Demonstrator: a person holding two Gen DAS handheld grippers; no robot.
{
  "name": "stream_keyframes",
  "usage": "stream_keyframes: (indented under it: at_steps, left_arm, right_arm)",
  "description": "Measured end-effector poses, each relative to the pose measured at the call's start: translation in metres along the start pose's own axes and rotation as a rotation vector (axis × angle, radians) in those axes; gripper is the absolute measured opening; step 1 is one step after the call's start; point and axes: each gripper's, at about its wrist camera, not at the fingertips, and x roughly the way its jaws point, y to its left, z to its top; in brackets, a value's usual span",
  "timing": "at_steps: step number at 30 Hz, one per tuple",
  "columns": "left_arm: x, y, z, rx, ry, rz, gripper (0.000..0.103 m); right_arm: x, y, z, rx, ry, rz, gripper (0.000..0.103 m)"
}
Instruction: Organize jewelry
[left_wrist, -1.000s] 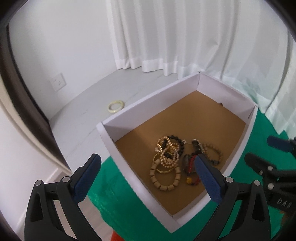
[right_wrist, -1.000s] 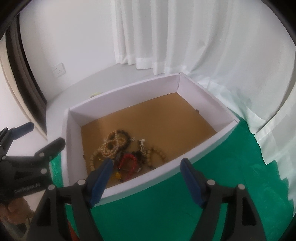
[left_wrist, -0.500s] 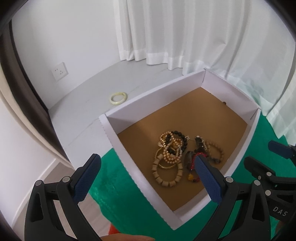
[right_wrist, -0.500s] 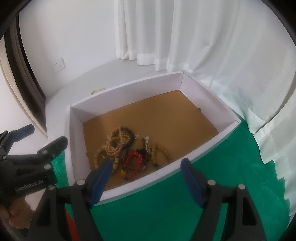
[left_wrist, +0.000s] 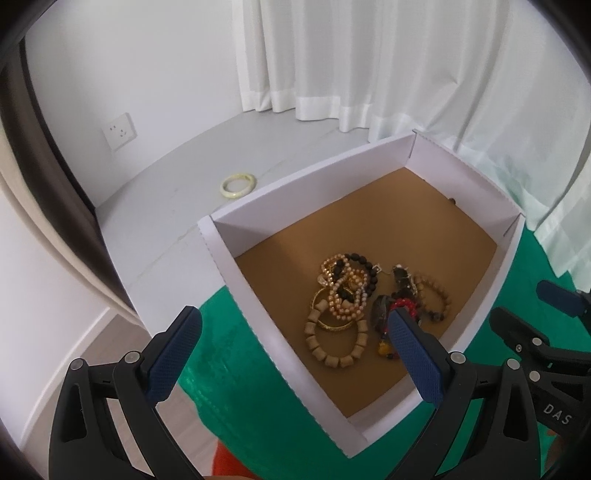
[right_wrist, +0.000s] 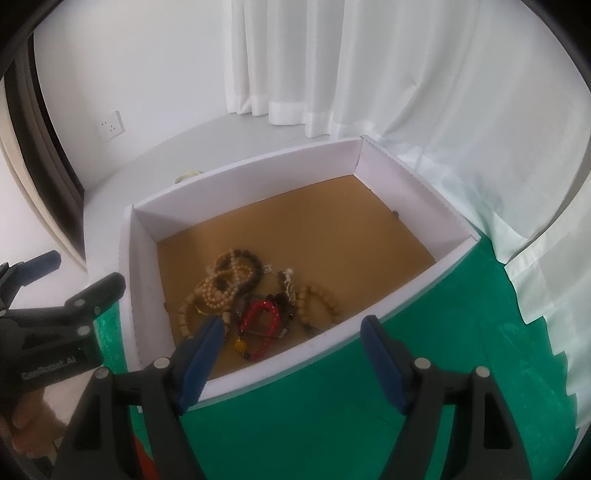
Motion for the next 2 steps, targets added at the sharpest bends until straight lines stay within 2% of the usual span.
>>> stream_keyframes:
  at_steps: [2]
  left_arm:
    - [-0.0020, -0.0010, -0.0011, 0.008, -0.016, 0.011, 0.100]
  right_arm:
    - [0.0008, -0.0007, -0.0001, 0.001, -0.001, 0.001, 0.078]
